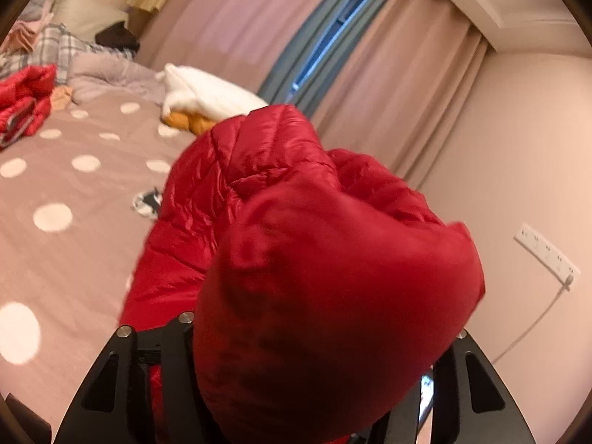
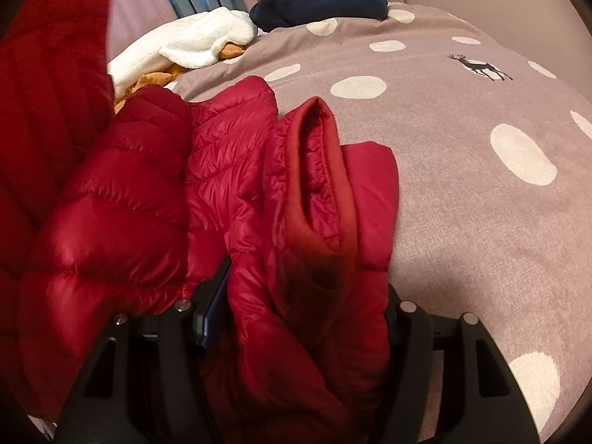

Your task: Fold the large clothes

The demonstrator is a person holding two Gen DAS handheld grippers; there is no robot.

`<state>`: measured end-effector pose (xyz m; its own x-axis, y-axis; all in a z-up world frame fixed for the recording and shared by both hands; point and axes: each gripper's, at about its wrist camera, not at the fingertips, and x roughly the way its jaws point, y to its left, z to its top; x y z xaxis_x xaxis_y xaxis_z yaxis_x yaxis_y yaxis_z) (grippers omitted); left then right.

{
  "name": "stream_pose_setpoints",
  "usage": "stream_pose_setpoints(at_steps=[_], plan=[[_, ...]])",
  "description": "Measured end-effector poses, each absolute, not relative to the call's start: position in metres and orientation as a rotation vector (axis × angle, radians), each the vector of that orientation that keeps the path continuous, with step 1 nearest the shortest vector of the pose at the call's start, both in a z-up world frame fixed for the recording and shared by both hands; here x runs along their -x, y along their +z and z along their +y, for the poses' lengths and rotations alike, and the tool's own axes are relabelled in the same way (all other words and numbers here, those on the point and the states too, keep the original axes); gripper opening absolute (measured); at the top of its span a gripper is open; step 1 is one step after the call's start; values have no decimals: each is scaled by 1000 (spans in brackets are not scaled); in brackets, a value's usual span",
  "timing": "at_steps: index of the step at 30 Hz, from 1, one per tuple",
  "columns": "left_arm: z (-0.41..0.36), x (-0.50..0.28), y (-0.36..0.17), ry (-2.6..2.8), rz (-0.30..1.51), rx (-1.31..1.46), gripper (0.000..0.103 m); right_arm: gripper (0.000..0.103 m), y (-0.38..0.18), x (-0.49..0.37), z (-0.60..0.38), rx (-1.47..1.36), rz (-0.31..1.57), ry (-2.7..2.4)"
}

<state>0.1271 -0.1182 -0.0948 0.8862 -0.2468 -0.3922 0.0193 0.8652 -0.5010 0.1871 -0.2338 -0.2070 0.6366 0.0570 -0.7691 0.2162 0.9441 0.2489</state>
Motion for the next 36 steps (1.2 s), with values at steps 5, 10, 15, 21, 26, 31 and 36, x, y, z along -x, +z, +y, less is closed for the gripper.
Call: stream_pose_setpoints(at_steps=[5,10,15,21,26,31,36], plan=[[-122,-141,-107,-137,530,483,56,63,-208,-181,-248,-457,867,-69],[-121,-147,-112,-155,562,468,62,64,-207,-170,-278,-679,843,-34],[-135,-153,-123,-108,597,385,68,79,-188,-151,-279,-563,765,-164],[-143,-156,-131,-77,595,338,70,79,-181,-138,-279,-533,730,-216],[-150,-160,-136,-51,623,288,77,80,-174,-121,-297,-557,681,-306],[-166,-167,-146,-49,663,182,81,80,-183,-110,-328,-648,691,-347],[-189,-167,-162,-67,698,24,90,79,-189,-105,-343,-705,703,-371]])
